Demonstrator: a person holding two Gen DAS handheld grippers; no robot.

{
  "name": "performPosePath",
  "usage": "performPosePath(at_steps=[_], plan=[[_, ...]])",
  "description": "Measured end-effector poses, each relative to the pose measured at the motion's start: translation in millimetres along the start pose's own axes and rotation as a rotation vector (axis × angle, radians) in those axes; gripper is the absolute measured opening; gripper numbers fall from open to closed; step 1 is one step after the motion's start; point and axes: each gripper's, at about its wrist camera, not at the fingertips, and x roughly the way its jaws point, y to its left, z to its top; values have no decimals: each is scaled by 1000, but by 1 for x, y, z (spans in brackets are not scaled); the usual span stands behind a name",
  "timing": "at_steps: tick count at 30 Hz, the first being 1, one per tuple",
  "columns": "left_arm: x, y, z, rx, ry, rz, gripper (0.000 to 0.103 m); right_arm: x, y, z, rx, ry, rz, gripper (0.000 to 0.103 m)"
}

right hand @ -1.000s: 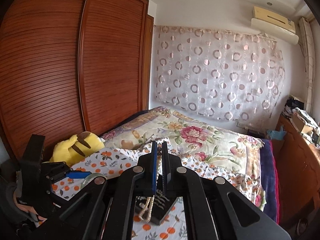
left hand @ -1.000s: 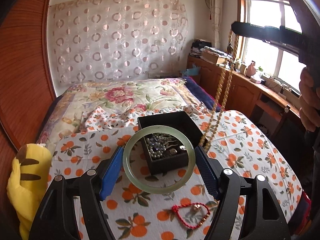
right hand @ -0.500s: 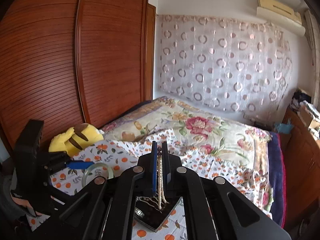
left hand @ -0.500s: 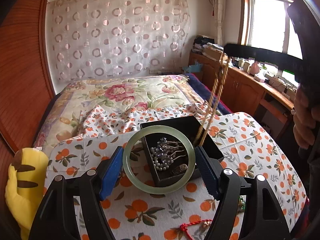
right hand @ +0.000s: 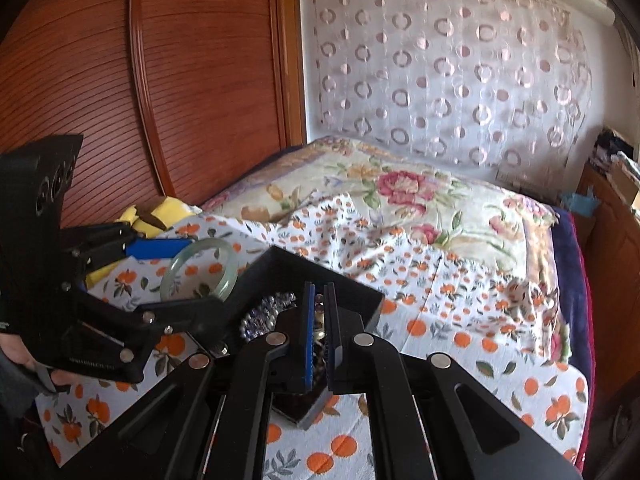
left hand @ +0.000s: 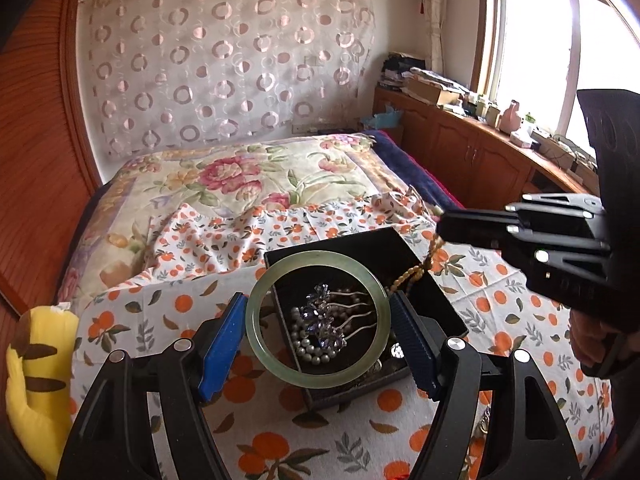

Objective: Organize jewelry
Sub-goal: 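Lower the necklace into the black box with the right gripper while the left gripper drops the bangle in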

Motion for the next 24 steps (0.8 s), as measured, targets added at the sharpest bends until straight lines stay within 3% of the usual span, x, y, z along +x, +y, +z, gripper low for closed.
performPosePath(at_steps=[24], plan=[[44,-17,10,35,62,-8,69,-1,-28,-44,67,62,-13,8]])
